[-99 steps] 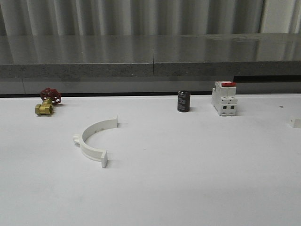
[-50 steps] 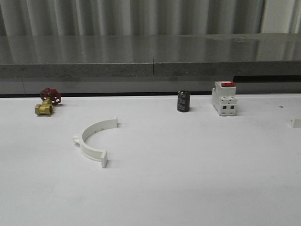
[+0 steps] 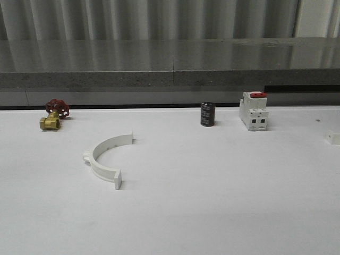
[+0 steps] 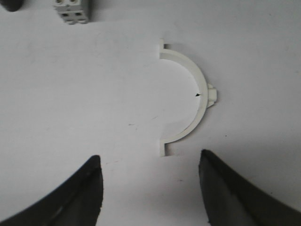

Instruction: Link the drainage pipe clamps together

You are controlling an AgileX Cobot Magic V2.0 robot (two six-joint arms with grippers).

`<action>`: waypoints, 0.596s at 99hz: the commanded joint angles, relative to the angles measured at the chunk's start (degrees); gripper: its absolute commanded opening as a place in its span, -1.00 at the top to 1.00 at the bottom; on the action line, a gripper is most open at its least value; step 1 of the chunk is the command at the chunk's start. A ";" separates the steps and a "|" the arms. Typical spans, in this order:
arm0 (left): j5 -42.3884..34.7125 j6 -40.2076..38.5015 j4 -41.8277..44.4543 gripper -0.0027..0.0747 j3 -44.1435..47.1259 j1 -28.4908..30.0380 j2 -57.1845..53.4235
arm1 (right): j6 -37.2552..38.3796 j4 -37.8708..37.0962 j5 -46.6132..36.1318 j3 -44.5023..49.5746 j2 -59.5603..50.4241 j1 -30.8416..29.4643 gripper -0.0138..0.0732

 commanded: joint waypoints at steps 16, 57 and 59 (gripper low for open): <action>-4.40 0.08 -0.15 0.98 -1.45 -0.01 0.35 | -5.07 0.15 -2.60 -7.89 13.58 -5.82 -0.37; -4.40 0.08 -0.15 0.98 -1.45 -0.01 0.35 | -8.26 0.38 -3.95 -14.32 29.23 -7.06 -0.37; -4.40 0.08 -0.15 0.98 -1.45 -0.01 0.35 | -8.26 0.38 -4.08 -14.33 29.61 -7.10 -0.37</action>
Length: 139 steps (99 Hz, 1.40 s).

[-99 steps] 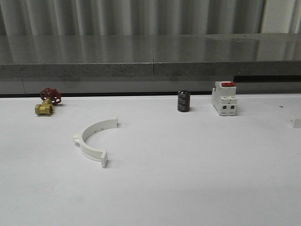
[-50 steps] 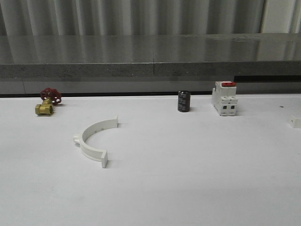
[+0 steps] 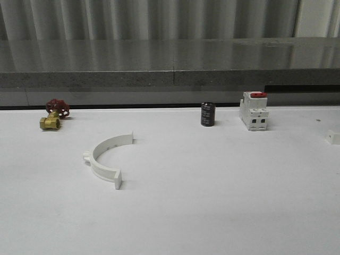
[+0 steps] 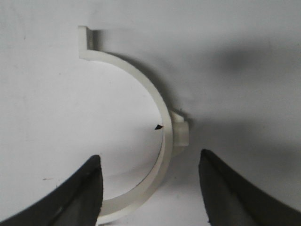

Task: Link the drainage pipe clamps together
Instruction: 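Close the right gripper on the end tab of the second half-ring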

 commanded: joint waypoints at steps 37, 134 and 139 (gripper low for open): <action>-4.40 0.08 -0.15 0.98 -1.45 -0.01 0.35 | -1.20 0.20 -3.41 -2.27 2.78 -2.39 -0.37; -4.40 0.08 -0.15 0.98 -1.45 -0.01 0.35 | -1.52 1.50 -3.52 -2.27 5.30 -2.39 0.36; -4.40 0.08 -0.15 0.98 -1.45 -0.01 0.35 | -1.52 1.50 -3.57 -2.27 5.30 -2.39 0.36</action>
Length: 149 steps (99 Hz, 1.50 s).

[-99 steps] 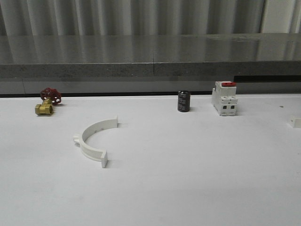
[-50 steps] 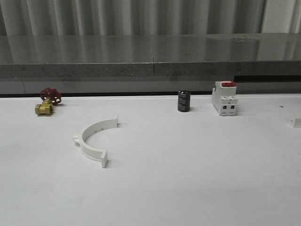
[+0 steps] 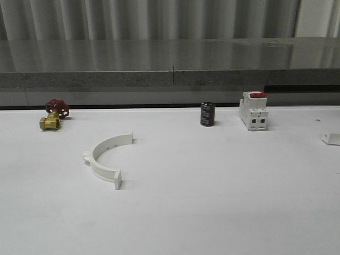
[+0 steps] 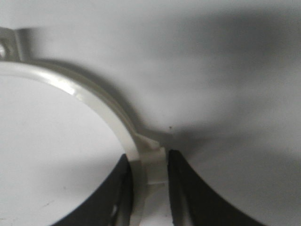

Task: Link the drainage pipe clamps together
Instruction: 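Close the right gripper on the end tab of the second half-ring, then carry the half-ring with the right gripper and press it onto the first half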

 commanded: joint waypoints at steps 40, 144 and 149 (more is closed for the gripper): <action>-4.40 -0.01 -0.15 0.98 -1.45 -0.01 0.35 | 2.88 2.46 6.51 -5.31 -3.26 0.57 0.36; -4.40 -0.01 -0.15 0.99 -1.45 -0.01 0.35 | 54.97 -19.43 11.91 -21.90 0.86 46.54 0.35; -4.40 -0.01 -0.15 0.98 -1.45 -0.01 0.35 | 55.31 -18.97 12.05 -23.46 2.27 47.31 0.35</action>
